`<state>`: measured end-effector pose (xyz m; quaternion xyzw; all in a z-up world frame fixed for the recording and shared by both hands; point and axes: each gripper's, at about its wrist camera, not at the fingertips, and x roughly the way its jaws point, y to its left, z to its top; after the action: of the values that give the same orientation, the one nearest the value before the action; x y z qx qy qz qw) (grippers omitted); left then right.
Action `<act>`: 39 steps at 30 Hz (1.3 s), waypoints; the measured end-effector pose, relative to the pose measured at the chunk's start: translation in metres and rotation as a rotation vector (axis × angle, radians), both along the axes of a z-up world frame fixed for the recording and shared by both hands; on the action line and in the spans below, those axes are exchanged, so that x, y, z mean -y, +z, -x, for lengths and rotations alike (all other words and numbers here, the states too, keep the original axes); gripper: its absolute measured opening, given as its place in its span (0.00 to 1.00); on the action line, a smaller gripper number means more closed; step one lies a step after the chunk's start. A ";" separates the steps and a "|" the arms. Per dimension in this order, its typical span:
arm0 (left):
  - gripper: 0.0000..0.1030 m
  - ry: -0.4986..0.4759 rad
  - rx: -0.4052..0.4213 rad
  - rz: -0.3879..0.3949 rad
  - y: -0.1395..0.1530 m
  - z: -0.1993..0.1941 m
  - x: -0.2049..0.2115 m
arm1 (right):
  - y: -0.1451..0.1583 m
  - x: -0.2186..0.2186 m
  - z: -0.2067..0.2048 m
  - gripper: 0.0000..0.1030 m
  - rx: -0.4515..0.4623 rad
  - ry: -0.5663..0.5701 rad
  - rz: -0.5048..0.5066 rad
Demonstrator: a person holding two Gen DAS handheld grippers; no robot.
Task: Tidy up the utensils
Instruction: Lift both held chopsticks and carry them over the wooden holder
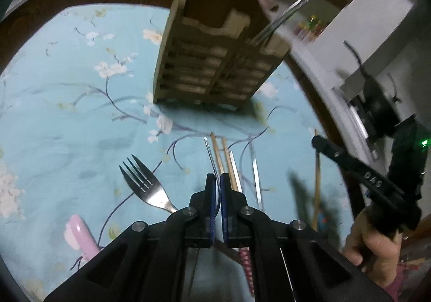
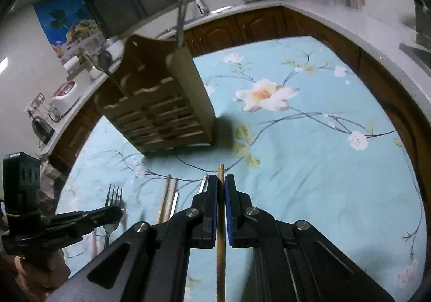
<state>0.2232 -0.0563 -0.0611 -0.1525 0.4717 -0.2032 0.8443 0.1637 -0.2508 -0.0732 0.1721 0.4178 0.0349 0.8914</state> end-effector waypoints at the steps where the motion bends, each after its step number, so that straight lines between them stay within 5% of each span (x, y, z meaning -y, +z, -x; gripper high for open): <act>1: 0.01 0.008 0.021 0.015 0.007 0.005 -0.005 | 0.006 -0.001 0.003 0.05 0.019 -0.003 -0.007; 10: 0.00 0.078 0.178 0.101 0.057 0.045 -0.049 | 0.046 -0.008 0.021 0.05 0.147 -0.024 -0.010; 21: 0.00 0.111 0.244 0.138 0.084 0.075 -0.072 | 0.087 -0.019 0.030 0.05 0.267 -0.023 0.006; 39: 0.00 0.148 0.371 0.198 0.112 0.053 -0.090 | 0.126 -0.010 0.031 0.05 0.455 -0.074 -0.043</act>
<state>0.1698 0.0334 0.0510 -0.2287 0.2736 -0.2106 0.9102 0.1324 -0.2406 0.0525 0.1938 0.1987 0.0489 0.9595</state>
